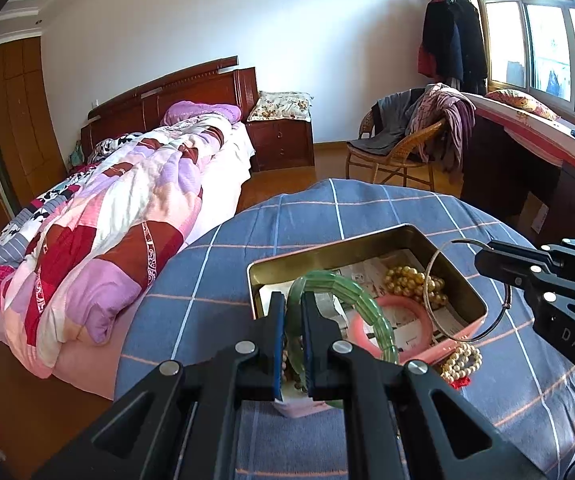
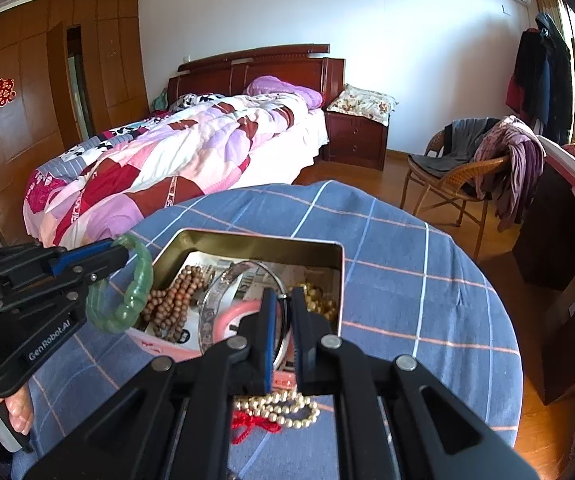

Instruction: Organize jewelry

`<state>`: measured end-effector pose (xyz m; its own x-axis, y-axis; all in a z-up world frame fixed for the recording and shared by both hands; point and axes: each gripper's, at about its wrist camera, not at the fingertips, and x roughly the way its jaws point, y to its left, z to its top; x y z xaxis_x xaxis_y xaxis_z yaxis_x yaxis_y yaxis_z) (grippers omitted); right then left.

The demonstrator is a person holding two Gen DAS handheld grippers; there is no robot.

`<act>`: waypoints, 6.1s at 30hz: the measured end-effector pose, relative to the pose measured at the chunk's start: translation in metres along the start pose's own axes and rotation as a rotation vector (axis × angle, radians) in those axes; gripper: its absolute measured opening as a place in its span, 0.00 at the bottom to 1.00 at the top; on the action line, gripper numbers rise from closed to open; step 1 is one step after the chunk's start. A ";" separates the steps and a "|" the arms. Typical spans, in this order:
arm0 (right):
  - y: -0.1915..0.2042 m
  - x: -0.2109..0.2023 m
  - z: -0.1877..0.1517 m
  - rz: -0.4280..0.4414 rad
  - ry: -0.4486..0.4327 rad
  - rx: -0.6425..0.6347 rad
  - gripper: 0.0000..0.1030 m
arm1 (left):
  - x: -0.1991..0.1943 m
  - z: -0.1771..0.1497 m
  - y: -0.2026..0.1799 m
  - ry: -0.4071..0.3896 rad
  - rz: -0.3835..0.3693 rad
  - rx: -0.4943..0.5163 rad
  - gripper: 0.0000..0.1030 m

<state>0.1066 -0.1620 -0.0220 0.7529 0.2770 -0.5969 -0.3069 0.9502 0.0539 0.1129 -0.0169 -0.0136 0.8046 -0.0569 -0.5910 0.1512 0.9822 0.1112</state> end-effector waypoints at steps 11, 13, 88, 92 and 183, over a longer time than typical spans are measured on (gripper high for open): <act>-0.003 0.024 0.015 -0.007 0.028 -0.005 0.09 | 0.020 0.019 -0.003 0.003 0.018 0.024 0.07; -0.004 0.028 0.015 -0.007 0.032 -0.009 0.09 | 0.025 0.021 -0.003 0.007 0.021 0.027 0.07; -0.036 0.039 -0.011 -0.014 0.092 0.107 0.52 | 0.037 -0.015 -0.012 0.048 0.096 0.037 0.68; -0.041 0.026 -0.022 -0.029 0.094 0.131 0.53 | 0.020 -0.027 -0.014 0.035 0.101 0.015 0.68; -0.032 -0.005 -0.066 0.048 0.166 0.101 0.22 | -0.009 -0.087 -0.027 0.173 0.004 -0.097 0.68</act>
<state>0.0742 -0.2032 -0.0730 0.6301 0.3026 -0.7151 -0.2739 0.9484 0.1600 0.0515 -0.0275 -0.0803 0.6932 -0.0293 -0.7202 0.0850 0.9955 0.0414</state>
